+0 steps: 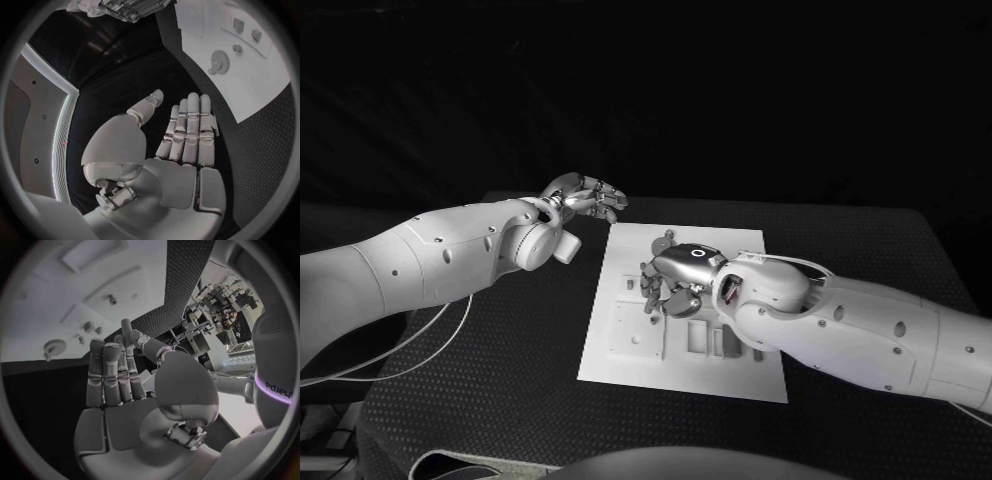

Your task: Assemble the parts on the task board

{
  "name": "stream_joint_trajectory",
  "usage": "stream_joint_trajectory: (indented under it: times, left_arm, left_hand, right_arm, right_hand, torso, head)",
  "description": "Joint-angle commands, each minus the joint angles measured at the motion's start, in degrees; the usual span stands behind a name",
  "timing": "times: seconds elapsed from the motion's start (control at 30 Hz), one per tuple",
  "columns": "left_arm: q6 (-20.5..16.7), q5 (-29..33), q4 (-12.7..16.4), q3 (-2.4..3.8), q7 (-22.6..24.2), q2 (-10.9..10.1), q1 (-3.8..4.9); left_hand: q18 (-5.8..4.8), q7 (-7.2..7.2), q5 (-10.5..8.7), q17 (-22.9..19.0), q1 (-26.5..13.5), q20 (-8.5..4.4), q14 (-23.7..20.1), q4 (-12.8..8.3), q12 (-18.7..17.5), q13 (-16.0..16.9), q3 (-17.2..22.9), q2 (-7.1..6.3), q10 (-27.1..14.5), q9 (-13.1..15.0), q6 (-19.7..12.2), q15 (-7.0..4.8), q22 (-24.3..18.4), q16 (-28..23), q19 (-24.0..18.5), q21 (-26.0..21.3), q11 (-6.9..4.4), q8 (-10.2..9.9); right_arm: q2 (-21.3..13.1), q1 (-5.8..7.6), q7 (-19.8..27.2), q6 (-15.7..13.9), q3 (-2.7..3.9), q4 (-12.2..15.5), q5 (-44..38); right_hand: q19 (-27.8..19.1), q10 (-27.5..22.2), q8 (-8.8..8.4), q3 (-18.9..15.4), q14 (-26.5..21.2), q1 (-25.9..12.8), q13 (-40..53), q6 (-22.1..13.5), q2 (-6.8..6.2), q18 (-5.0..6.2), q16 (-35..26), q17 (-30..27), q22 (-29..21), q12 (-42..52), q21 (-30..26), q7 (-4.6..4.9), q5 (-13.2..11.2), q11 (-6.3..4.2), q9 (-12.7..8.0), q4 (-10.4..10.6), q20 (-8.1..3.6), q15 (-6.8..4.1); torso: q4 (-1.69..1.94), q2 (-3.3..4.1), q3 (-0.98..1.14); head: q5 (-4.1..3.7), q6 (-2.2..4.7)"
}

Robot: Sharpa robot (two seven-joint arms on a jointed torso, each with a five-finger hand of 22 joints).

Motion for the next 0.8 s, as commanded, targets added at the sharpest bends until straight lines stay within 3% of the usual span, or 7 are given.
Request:
stream_joint_trajectory:
  times: [0.03,0.17,0.4,0.47,0.57,0.67,0.8]
  left_arm:
    - [1.01,0.32,0.02,0.05,0.68,0.17,0.07]
    - [1.01,0.32,-0.14,0.05,0.66,0.53,0.07]
    - [1.12,0.32,-0.29,0.07,0.66,0.81,0.08]
    - [1.16,0.32,-0.30,0.07,0.67,0.88,0.08]
    - [1.17,0.32,-0.31,0.07,0.65,0.94,0.08]
    - [1.33,0.32,-0.37,0.07,0.60,0.99,0.08]
    - [1.39,0.32,-0.44,0.06,0.55,0.99,0.08]
  left_hand:
    - [-0.02,0.05,-0.05,0.09,-0.47,0.05,0.43,0.05,0.14,-0.07,-0.26,-0.08,-0.20,-0.06,-0.55,-0.10,-0.06,-0.37,0.22,-0.33,-0.07,0.39]
    - [-0.03,0.06,-0.07,0.14,-0.60,0.07,0.43,0.10,0.13,-0.08,-0.33,-0.13,-0.21,-0.07,-0.57,-0.09,-0.06,-0.41,0.21,-0.34,-0.06,0.41]
    - [-0.03,0.07,-0.06,0.19,-0.67,0.07,0.42,0.15,0.12,-0.09,-0.34,-0.07,-0.23,-0.09,-0.59,-0.08,-0.07,-0.45,0.21,-0.35,-0.05,0.41]
    - [-0.03,0.07,-0.06,0.20,-0.67,0.07,0.42,0.15,0.12,-0.09,-0.34,-0.07,-0.23,-0.09,-0.60,-0.08,-0.07,-0.46,0.21,-0.36,-0.05,0.41]
    - [-0.03,0.07,-0.06,0.21,-0.68,0.07,0.42,0.16,0.12,-0.09,-0.34,-0.05,-0.24,-0.10,-0.61,-0.08,-0.07,-0.48,0.20,-0.36,-0.05,0.42]
    - [-0.03,0.07,-0.06,0.23,-0.69,0.07,0.42,0.16,0.12,-0.09,-0.34,-0.05,-0.24,-0.10,-0.62,-0.08,-0.07,-0.49,0.20,-0.37,-0.05,0.42]
    - [-0.03,0.08,-0.06,0.25,-0.72,0.07,0.41,0.17,0.12,-0.10,-0.35,-0.03,-0.25,-0.11,-0.63,-0.08,-0.07,-0.51,0.19,-0.37,-0.05,0.42]
  right_arm:
    - [1.45,-0.58,1.26,0.84,-0.20,-0.45,-2.99]
    - [3.39,-1.64,1.60,1.39,-0.41,-0.85,-3.61]
    - [4.98,-1.94,1.61,1.77,-0.86,-2.54,-4.92]
    - [5.34,-2.09,1.63,1.88,-1.26,-3.13,-5.22]
    - [5.88,-2.30,1.60,2.43,-2.52,-4.04,-5.27]
    - [6.01,-2.54,1.42,2.52,-2.78,-4.42,-5.38]
    - [5.95,-2.62,1.15,2.38,-2.78,-4.86,-5.98]
  right_hand:
    - [0.39,0.17,0.17,0.42,-0.10,0.18,0.88,0.35,0.61,0.85,0.23,-0.05,1.19,0.15,0.38,0.09,0.17,-0.07,0.31,-0.04,-0.07,-0.25]
    - [0.40,0.17,0.17,0.47,-0.11,0.17,0.92,0.36,0.63,0.85,0.26,-0.07,1.19,0.13,0.40,0.08,0.17,-0.08,0.32,-0.13,-0.09,-0.26]
    - [0.40,0.15,0.14,0.50,-0.13,0.12,0.96,0.34,0.67,0.85,0.28,-0.10,1.19,0.11,0.42,0.09,0.17,-0.08,0.33,-0.21,-0.11,-0.27]
    - [0.40,0.15,0.14,0.52,-0.14,0.12,0.98,0.34,0.69,0.85,0.29,-0.11,1.19,0.10,0.43,0.09,0.17,-0.08,0.34,-0.23,-0.11,-0.27]
    - [0.40,0.14,0.13,0.54,-0.15,0.11,0.99,0.33,0.70,0.85,0.30,-0.12,1.19,0.09,0.43,0.09,0.17,-0.08,0.35,-0.27,-0.12,-0.28]
    - [0.40,0.13,0.12,0.55,-0.15,0.09,1.01,0.33,0.72,0.85,0.31,-0.13,1.19,0.07,0.44,0.09,0.16,-0.08,0.35,-0.29,-0.12,-0.28]
    - [0.40,0.12,0.11,0.56,-0.16,0.07,1.03,0.32,0.73,0.85,0.32,-0.15,1.19,0.06,0.45,0.09,0.16,-0.08,0.36,-0.31,-0.13,-0.28]
  torso:
    - [0.05,0.00,-0.02]
    - [0.08,0.01,-0.02]
    - [-0.03,0.00,-0.03]
    - [-0.05,0.03,-0.02]
    - [0.03,0.02,0.01]
    - [0.15,0.02,-0.01]
    - [0.04,-0.01,-0.01]
  head:
    - [0.42,-0.15]
    - [0.71,-0.35]
    - [1.15,-0.63]
    - [1.20,-0.65]
    - [1.41,-0.90]
    - [1.46,-1.07]
    - [1.70,-1.22]
